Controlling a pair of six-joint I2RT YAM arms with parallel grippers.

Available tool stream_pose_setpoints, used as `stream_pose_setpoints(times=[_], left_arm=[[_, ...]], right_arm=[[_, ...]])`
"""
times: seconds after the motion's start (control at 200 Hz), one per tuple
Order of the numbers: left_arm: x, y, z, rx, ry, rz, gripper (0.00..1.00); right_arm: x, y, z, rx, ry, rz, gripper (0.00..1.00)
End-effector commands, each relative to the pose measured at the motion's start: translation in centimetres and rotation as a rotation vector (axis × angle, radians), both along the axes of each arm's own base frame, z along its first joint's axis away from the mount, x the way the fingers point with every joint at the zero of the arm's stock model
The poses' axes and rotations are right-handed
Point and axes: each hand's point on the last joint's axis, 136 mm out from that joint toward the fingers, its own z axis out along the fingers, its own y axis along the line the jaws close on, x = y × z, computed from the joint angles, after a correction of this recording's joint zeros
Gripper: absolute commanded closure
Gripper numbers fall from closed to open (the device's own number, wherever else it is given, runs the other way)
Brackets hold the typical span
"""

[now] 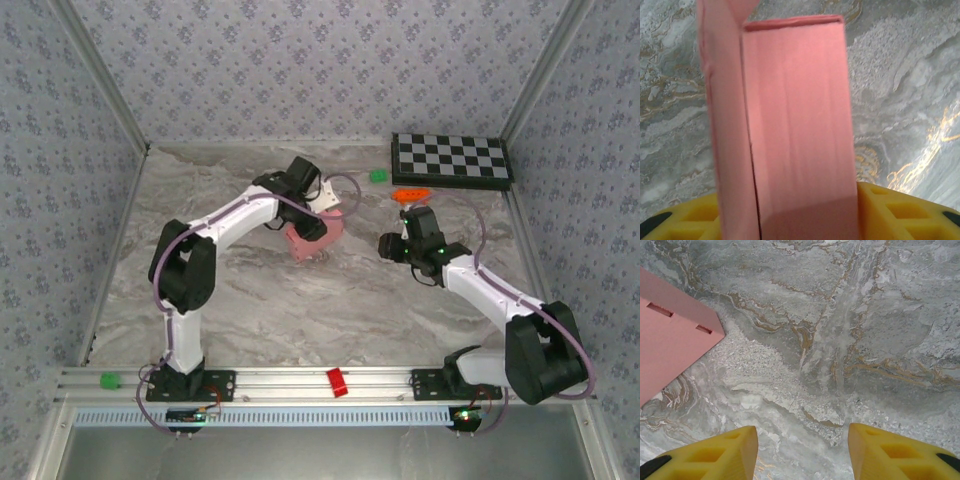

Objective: Fold the paper box

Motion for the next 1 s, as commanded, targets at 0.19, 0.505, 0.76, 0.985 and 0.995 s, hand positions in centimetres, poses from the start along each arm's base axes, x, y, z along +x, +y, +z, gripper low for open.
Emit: stream_pose_setpoints(times=[0.19,0.505,0.76,0.985,0.995], left_arm=[[-1.1,-0.5,0.6,-0.014,-0.008,-0.268,0.53],[-2.1,-0.6,-0.2,0.015,0.005,-0.450,0.57],[-1.4,-0.7,-0.5,0.019,0.005,-0.506,0.56],[-0.2,-0.9,-0.7,0.030,-0.002,-0.511,0.47],[-0.2,-1.0,-0.6,0.030,-0.003,-0.512,0.47]], right_arm=[[-0.5,-0.5,0.1,0.009,0.005,-0.015,0.48],[-0.5,-0.5,0.3,0.011,0.004,-0.018,0.48],[-0.7,-0.5,0.3,0.019,0.008,-0.020,0.48],[-0.8,-0.5,0.4,0.021,0.006,-0.021,0.48],[-0.8,-0.5,0.3,0.021,0.008,-0.020,0.48]])
